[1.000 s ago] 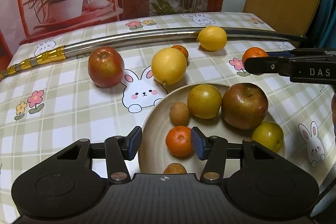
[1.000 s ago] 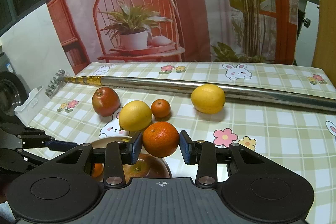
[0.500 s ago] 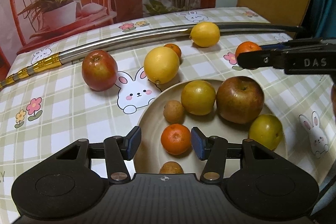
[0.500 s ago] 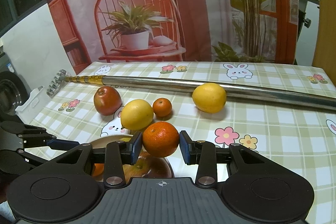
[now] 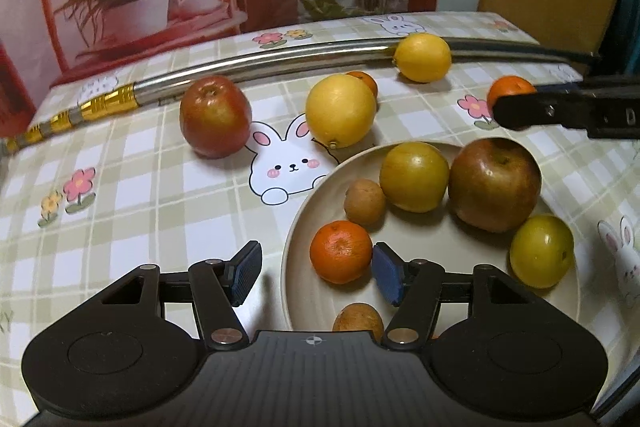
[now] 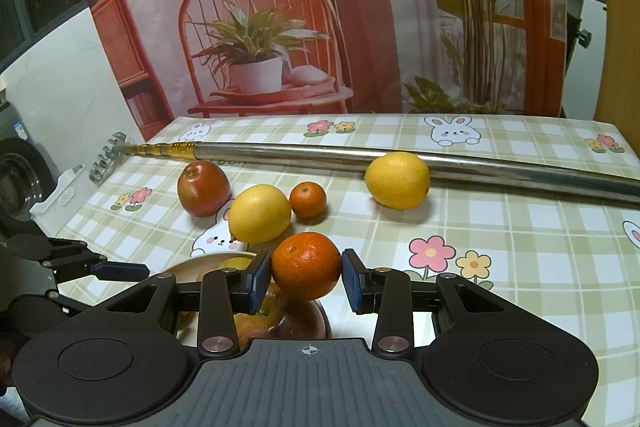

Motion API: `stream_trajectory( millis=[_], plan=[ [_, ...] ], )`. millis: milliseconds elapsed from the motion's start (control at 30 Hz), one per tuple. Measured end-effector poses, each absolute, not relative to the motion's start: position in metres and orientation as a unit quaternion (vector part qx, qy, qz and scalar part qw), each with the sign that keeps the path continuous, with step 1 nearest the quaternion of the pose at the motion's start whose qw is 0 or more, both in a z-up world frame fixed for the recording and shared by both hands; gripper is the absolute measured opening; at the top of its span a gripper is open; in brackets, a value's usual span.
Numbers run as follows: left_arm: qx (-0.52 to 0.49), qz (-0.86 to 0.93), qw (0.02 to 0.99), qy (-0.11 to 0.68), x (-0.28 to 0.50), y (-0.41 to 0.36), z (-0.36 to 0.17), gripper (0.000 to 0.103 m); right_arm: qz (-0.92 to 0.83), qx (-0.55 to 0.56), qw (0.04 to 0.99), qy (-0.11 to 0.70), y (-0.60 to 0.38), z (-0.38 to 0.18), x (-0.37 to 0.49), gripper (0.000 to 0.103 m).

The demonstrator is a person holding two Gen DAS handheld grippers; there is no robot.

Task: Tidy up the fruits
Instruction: 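Carry the tangerine into the beige plate and open the right gripper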

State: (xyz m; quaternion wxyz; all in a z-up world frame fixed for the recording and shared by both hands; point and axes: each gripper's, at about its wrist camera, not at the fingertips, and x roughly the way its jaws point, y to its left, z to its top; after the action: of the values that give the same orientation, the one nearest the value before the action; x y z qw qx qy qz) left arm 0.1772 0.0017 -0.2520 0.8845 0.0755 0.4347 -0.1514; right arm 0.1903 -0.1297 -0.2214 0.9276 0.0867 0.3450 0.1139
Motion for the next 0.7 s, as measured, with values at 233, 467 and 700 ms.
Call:
stream_trajectory(
  millis=[233, 467, 700],
  plan=[
    [0.049, -0.149, 0.884, 0.440, 0.180, 0.006, -0.251, 0.064, 0.116, 0.088, 0.929, 0.341, -0.128, -0.220, 0.188, 0.035],
    [0.021, -0.154, 0.895, 0.417, 0.170, 0.015, -0.228, 0.064, 0.127, 0.093, 0.929, 0.334, -0.124, -0.214, 0.184, 0.035],
    [-0.026, -0.132, 0.906, 0.401, 0.157, 0.033, -0.212, 0.064, 0.148, 0.088, 0.929, 0.328, -0.111, -0.205, 0.173, 0.035]
  ],
)
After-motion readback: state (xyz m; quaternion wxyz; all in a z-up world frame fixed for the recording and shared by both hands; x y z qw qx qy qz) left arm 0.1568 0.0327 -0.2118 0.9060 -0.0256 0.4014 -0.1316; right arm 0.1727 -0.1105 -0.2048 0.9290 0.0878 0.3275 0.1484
